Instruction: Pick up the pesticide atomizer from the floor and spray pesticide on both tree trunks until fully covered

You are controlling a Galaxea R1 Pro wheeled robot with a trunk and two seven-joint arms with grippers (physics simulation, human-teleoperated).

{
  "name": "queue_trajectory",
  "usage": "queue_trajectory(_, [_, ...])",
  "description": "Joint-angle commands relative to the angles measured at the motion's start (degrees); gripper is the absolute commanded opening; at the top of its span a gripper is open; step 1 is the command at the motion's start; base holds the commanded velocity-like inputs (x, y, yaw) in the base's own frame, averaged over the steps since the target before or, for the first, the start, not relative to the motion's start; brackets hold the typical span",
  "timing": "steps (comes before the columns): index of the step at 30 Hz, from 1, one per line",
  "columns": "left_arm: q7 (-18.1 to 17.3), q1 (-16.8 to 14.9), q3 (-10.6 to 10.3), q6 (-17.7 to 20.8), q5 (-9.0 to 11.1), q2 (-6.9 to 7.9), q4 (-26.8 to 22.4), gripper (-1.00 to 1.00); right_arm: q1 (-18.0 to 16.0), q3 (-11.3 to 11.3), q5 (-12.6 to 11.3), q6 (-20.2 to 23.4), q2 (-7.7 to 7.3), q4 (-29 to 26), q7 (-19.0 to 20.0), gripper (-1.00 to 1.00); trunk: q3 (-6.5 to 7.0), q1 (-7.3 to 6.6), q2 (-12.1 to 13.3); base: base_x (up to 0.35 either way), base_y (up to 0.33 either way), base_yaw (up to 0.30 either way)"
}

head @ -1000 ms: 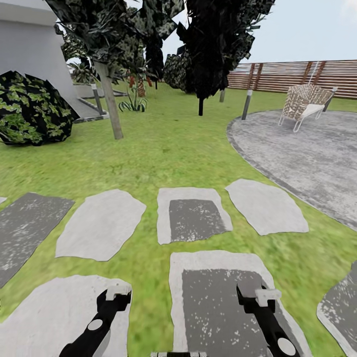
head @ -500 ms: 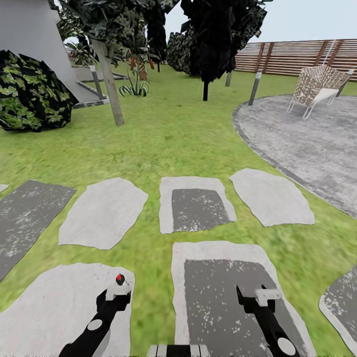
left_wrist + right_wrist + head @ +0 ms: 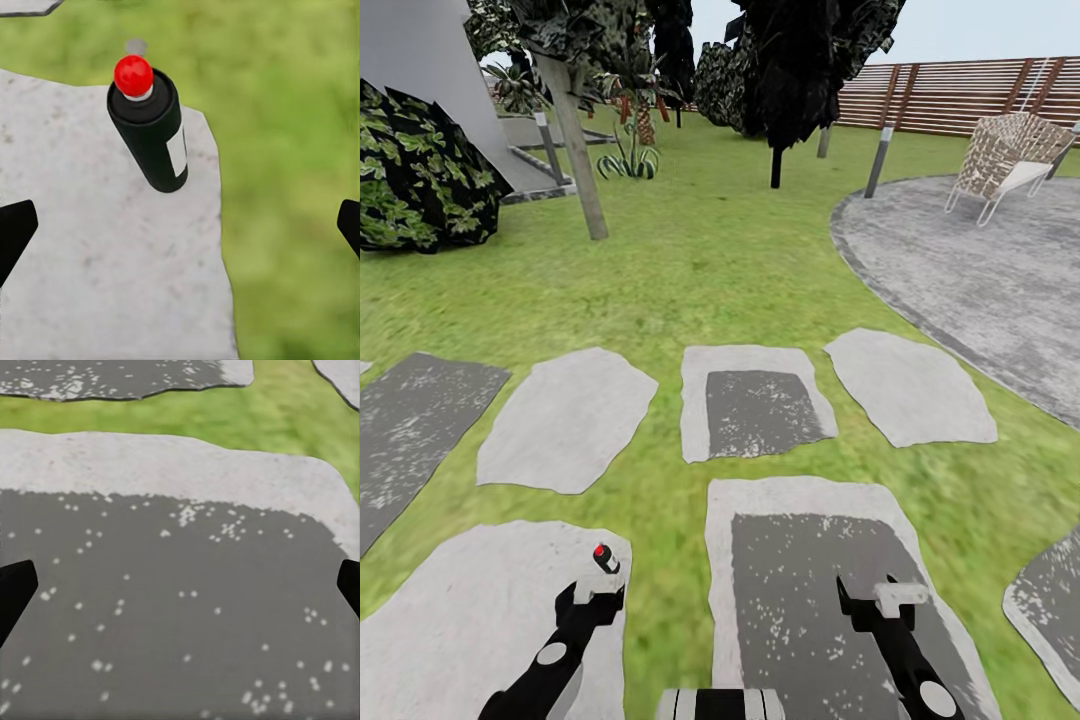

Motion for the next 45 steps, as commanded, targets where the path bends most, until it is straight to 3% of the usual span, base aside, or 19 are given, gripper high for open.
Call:
queue_trajectory(1, [0.0, 0.0, -0.02, 0.0, -0.01, 0.0, 0.04, 1.0, 0.0, 0.0, 0.0, 0.0, 0.03, 0.0, 0.0, 1.0, 0.0, 0.0, 0.0, 0.019, 0.006, 0.0])
queue_trajectory(11, [0.0, 0.0, 0.02, 0.0, -0.01, -0.09, -0.13, 1.0, -0.01, 0.05, 0.0, 0.0, 0.09, 0.0, 0.02, 1.0, 0.0, 0.0, 0.0, 0.172, 0.148, 0.0])
queue_trajectory(30, [0.0, 0.0, -0.48, 0.0, -0.02, -0.17, -0.44, 1.0, 0.0, 0.09, 0.0, 0.0, 0.09, -0.07, 0.0, 1.0, 0.0, 0.0, 0.0, 0.111, 0.006, 0.066])
queue_trajectory(45, [0.0, 0.0, -0.42, 0.0, -0.02, -0.18, -0.31, 1.0, -0.01, 0.0, 0.0, 0.0, 0.09, -0.08, 0.0, 1.0, -4.44, 0.39, -0.2, 0.0, 0.0, 0.001])
